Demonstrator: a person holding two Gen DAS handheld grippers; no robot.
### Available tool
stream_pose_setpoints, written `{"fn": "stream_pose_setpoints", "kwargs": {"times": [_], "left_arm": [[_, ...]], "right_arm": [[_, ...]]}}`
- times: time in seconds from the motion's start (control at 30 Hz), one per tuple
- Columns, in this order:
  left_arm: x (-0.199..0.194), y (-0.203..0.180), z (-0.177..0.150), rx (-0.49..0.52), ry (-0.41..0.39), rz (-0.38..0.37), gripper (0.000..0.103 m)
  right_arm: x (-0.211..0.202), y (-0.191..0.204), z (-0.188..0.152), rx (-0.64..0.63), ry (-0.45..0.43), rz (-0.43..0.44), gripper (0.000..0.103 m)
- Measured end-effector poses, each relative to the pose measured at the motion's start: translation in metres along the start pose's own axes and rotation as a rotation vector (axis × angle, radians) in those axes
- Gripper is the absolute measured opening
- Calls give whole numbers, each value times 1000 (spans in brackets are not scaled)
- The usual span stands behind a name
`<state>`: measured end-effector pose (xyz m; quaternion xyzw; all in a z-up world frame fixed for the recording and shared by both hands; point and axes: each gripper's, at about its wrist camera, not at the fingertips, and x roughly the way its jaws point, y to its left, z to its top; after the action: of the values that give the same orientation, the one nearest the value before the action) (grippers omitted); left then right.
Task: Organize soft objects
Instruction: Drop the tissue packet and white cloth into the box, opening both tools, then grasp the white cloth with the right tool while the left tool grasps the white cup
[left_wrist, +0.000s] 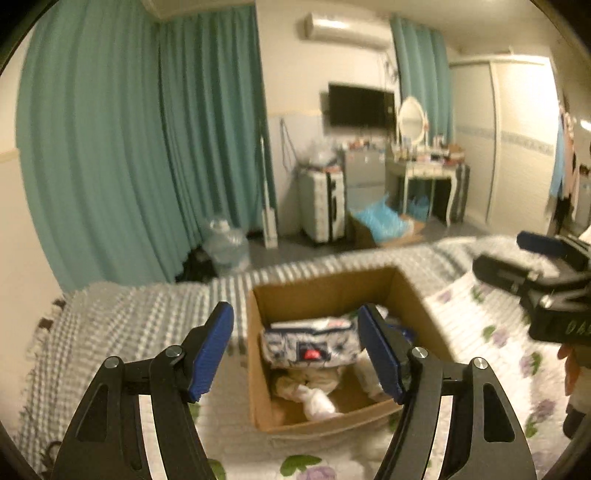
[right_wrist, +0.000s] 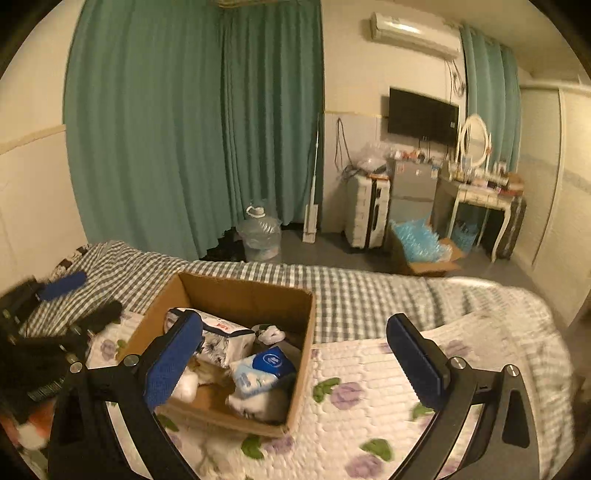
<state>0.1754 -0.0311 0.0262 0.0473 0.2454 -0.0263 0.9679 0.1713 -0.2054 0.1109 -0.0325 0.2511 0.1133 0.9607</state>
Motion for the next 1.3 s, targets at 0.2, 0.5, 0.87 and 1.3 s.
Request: {"fn": "stream_pose_setpoints", "kwargs": {"times": [0.2,0.5,0.87,1.3], "left_arm": [[-91,10,21,-10,-123,5,90],[-160,24,-5,-29,-145,11,91],[-83,10,-83,-5,43,-50,91],[5,12,-152,30,198,-52,91]], "right_arm": [[-71,16,0,-55,-22,-27,101],[-93,50,-63,-81,64,7,100],[13,61,-173,61,296,62,100],[97,74,-209,77,441,123,79]]}}
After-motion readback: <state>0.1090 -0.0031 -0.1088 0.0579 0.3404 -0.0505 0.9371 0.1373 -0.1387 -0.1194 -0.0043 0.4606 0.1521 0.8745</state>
